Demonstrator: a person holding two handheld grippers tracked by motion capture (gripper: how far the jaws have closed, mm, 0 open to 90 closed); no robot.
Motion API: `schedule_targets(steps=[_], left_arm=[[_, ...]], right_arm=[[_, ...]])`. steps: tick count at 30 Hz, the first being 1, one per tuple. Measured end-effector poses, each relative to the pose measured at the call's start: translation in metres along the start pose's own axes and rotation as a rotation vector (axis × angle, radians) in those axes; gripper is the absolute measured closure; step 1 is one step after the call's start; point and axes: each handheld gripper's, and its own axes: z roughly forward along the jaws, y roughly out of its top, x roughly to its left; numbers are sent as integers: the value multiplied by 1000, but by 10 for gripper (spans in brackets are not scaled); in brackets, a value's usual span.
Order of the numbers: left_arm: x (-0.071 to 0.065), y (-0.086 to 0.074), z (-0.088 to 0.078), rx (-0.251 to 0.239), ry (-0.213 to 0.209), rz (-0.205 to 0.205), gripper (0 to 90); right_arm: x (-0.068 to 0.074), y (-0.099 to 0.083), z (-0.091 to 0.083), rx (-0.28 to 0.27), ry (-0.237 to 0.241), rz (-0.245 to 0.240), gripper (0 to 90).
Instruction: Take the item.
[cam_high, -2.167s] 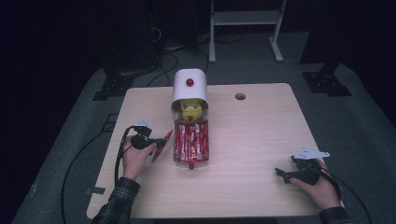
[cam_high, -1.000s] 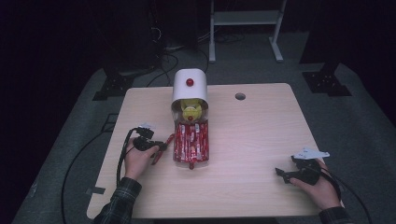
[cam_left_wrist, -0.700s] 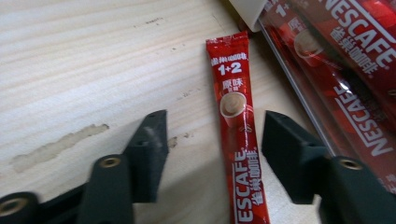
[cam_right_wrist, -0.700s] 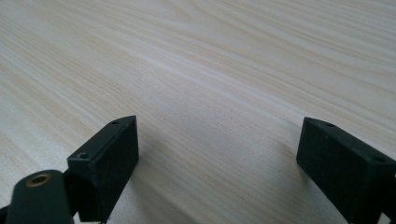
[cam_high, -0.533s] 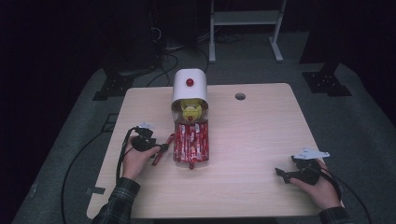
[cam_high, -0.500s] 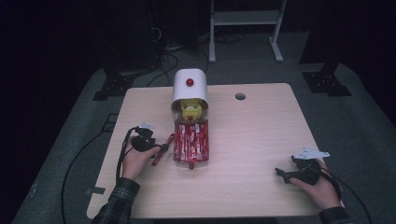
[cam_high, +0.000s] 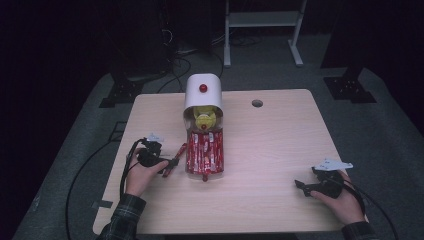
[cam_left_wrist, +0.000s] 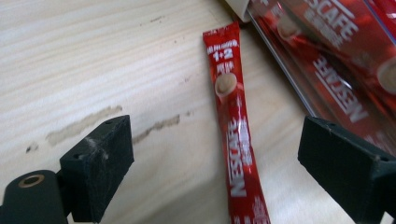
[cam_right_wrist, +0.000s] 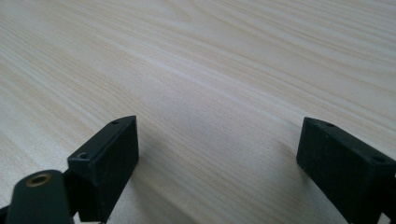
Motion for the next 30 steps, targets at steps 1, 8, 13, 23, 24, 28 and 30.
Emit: schedule_targets(steps=[1, 8, 13, 23, 24, 28, 30], left_arm=[[0, -2, -2, -5, -1, -4, 101], [3, -15, -16, -24, 0, 0, 100], [4, -24, -22, -23, 3, 9, 100], [6, -50, -36, -2, 20, 38, 93], [6, -52, -36, -2, 23, 41, 93], [6, -58, -38, 8, 37, 54, 93], [5, -60, -37, 10, 36, 54, 93]], right_arm=[[0, 0, 0, 1, 0, 1, 117], [0, 0, 0, 1, 0, 0, 117], [0, 0, 0, 1, 0, 1, 117], [0, 0, 0, 1, 0, 1, 117], [0, 0, 0, 1, 0, 1, 117], [0, 0, 0, 1, 0, 1, 117], [0, 0, 0, 0, 0, 0, 117]])
